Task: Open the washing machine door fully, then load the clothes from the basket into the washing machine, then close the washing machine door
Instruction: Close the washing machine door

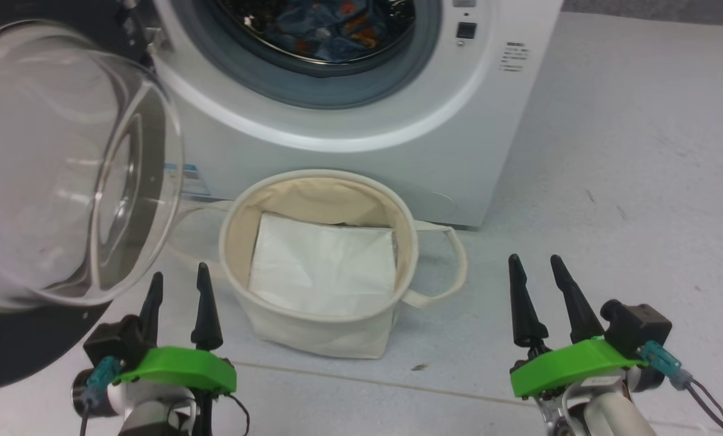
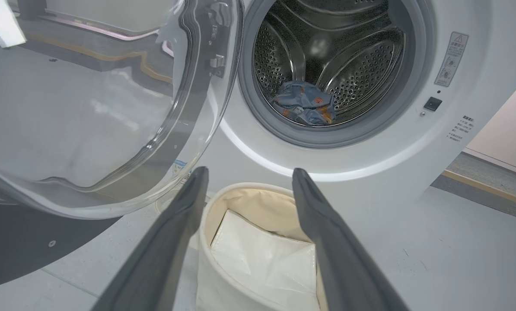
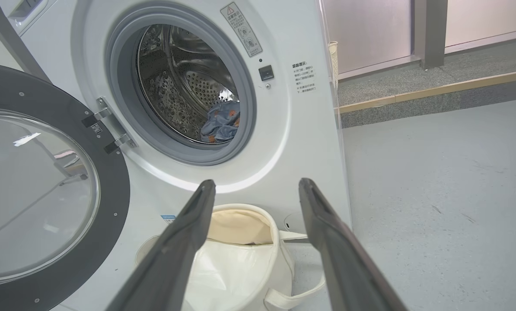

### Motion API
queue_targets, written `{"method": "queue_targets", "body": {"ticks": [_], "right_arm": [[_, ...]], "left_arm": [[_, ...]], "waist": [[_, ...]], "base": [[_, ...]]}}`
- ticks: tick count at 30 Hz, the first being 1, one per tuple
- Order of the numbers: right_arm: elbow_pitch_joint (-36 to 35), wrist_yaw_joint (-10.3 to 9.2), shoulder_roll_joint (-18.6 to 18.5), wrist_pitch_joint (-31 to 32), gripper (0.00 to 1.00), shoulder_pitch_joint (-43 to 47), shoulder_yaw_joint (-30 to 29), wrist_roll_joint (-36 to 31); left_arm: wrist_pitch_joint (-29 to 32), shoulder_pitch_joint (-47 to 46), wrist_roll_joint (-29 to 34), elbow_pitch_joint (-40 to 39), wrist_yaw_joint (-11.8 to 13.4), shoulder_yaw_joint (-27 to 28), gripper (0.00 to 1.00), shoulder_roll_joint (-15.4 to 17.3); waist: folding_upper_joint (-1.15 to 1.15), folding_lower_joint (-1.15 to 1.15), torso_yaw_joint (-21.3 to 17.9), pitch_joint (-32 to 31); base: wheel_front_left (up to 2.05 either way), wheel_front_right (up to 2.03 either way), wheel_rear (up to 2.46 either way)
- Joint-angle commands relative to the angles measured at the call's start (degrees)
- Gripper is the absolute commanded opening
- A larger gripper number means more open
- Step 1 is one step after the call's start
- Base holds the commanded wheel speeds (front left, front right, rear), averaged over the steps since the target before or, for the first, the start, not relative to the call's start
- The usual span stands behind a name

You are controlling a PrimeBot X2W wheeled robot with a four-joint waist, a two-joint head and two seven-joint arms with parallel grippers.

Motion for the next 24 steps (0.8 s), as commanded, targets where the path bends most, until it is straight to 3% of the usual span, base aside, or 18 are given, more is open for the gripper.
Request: {"method": "queue_targets", "body": {"ticks": [1,24], "right_arm": [[-2.1,0.43,0.2,-0.7,1.0,-1.4,1.1,0.0],[-4.7,0.43,0.2,-0.7,1.0,0.1,2.8,-0.6]], "left_arm": [[-0.3,-1.0,0.6,-2.5,0.3,1.9,1.0,0.8],[-0.3,4.3,2.2,-13.5,2.1,3.8,1.0,0.8]], "waist": [[0.0,0.0,1.4,-0.1],[0.0,0.0,20.2,-2.8]], "base": [[0.0,0.0,0.0],[0.0,0.0,0.0]]}}
